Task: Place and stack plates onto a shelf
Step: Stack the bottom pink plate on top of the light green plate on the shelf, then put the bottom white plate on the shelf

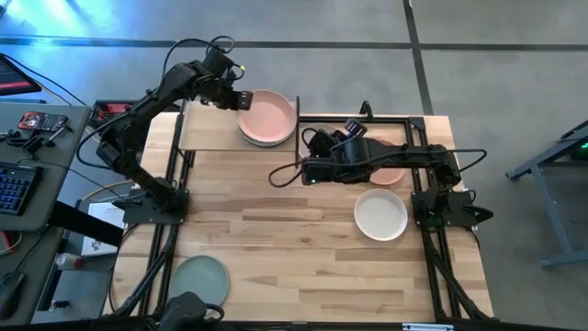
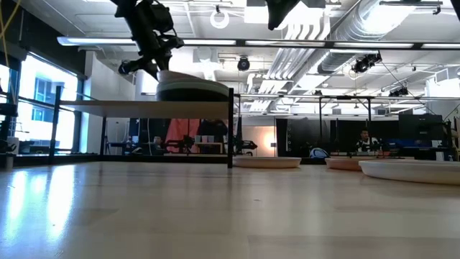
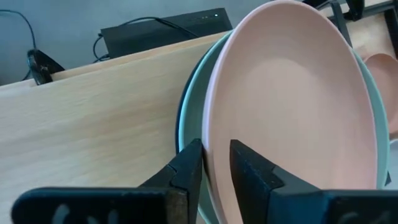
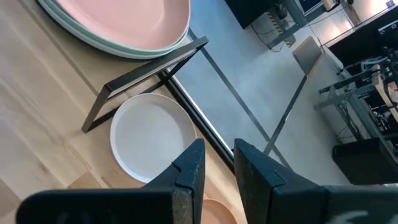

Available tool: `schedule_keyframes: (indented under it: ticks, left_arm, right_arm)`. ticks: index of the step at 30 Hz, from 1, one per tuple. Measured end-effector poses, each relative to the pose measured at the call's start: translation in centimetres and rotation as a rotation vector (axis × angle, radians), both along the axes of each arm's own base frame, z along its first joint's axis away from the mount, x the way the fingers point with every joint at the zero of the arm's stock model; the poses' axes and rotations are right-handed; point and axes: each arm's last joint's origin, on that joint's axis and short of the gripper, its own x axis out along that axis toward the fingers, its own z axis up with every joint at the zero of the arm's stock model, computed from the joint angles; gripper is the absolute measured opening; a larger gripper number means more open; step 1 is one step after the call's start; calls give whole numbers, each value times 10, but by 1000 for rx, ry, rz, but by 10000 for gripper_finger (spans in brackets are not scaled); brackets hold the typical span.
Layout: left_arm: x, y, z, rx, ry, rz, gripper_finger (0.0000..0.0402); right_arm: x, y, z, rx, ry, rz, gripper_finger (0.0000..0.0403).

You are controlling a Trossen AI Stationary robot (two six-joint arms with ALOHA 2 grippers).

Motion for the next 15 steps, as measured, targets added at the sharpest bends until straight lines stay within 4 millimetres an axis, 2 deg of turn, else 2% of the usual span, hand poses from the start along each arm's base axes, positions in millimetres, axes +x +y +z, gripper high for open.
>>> schedule_keyframes:
  ticks: [15]
  left_arm:
    - [-15,0,4,-20,14,28,74]
  right_arm:
    - [0,-2,0,13,-1,-5,67]
